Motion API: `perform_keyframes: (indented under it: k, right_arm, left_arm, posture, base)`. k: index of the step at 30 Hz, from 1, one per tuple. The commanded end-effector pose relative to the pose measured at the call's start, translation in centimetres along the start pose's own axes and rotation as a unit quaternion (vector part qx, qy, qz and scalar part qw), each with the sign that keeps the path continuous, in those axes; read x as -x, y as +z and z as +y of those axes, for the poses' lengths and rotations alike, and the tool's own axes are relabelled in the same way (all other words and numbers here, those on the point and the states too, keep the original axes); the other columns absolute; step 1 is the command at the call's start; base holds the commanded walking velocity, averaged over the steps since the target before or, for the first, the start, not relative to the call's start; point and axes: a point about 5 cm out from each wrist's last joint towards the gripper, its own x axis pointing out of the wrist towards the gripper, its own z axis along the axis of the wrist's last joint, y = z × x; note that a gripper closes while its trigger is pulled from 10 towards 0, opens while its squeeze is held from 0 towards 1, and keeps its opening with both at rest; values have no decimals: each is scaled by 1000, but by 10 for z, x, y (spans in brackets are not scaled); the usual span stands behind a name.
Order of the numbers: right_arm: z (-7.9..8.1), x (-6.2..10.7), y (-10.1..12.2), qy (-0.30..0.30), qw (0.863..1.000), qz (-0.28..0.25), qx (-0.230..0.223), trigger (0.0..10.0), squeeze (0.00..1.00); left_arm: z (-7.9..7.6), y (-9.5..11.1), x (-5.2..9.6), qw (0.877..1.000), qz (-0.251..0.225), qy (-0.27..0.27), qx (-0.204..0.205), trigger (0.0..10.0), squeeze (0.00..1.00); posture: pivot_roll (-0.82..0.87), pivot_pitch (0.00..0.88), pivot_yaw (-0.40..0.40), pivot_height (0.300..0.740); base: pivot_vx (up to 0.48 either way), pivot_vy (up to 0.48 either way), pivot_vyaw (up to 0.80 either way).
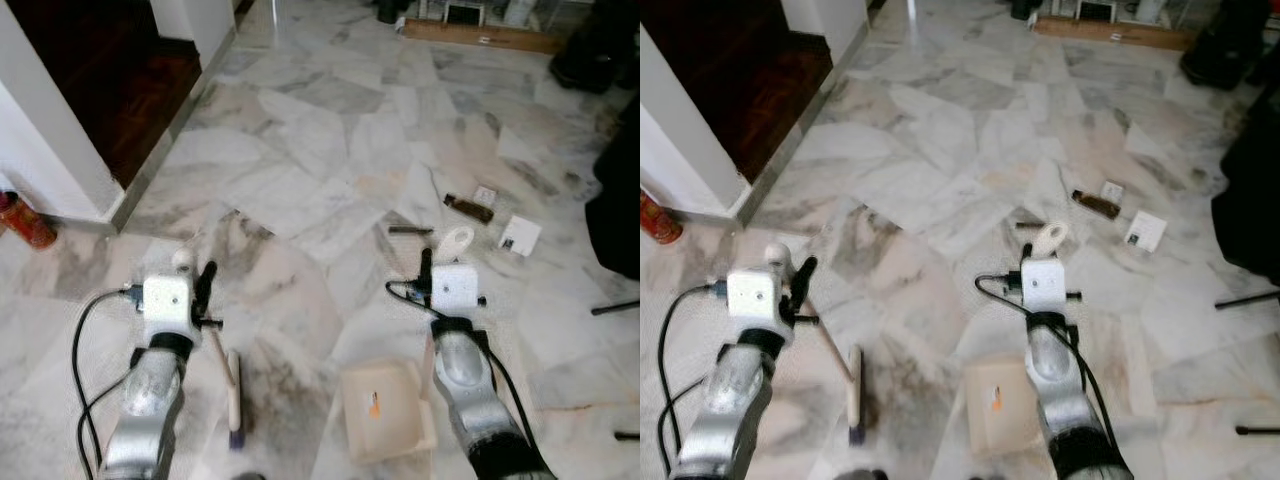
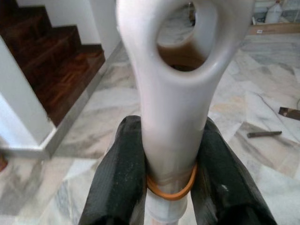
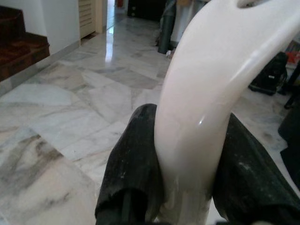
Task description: Sweep floor
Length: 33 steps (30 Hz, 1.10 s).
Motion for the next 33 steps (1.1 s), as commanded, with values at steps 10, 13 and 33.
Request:
perform_keyframes:
  k: [10,13,33]
  right_arm:
    - [-8,0,0,-9,1000,-6,5,10000,0]
    - [-8,0,0,-9,1000,-6,5,10000,0]
    - [-6,0,0,0,1000,-7,16,10000,0]
  left_arm:
    - [-4,6,-2,1000,-14,-5,1,10000,0]
    - [-4,6,-2,1000,-14,-5,2,10000,0]
    - [-5,6,-2,1000,-13,-6,1,10000,0]
  posture:
    - [137,190,-14,740]
    - [137,190,-14,740]
    - [137,189,-15,740]
  base:
    - [306,0,0]
    - [306,0,0]
    - [306,0,0]
